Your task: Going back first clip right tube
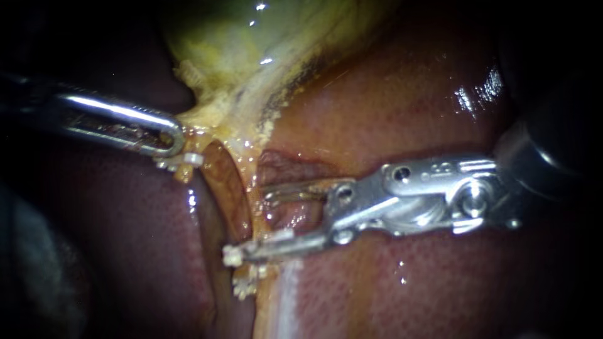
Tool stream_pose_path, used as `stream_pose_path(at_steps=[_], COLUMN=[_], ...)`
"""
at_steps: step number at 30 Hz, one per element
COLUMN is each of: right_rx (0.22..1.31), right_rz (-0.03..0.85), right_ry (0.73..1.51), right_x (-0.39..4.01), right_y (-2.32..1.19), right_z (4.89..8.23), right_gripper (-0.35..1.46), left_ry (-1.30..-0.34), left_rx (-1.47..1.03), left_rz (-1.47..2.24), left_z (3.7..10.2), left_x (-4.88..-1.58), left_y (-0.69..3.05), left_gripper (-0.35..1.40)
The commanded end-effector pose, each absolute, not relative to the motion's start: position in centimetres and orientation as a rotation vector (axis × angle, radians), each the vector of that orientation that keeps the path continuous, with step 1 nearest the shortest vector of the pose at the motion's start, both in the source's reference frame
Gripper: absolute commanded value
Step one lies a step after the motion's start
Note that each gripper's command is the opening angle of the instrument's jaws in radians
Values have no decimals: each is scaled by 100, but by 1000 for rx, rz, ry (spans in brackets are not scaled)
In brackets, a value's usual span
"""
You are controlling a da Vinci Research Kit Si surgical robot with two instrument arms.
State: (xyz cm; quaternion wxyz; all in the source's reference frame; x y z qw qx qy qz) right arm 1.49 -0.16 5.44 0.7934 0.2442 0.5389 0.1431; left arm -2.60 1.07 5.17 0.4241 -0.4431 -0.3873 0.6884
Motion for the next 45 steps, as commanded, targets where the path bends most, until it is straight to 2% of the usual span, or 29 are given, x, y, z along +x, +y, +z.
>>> stream_pose_path(at_steps=[1,11,17,27,45], right_rx=[507,401,385,362,352], right_rz=[294,222,187,168,150], right_ry=[1167,1177,1136,1142,1146], right_x=[140,75,58,45,35], right_y=[-15,-5,2,11,9], right_z=[541,521,513,504,503], right_gripper=[50,50,50,49,49], left_ry=[-969,-970,-970,-969,-947], left_rx=[-1109,-1109,-1109,-1109,-1098], left_rz=[1723,1723,1723,1723,1751], left_z=[517,518,518,519,582], left_x=[-260,-258,-258,-260,-319], left_y=[107,107,107,107,90], left_gripper=[-35,-35,-35,-35,-35])
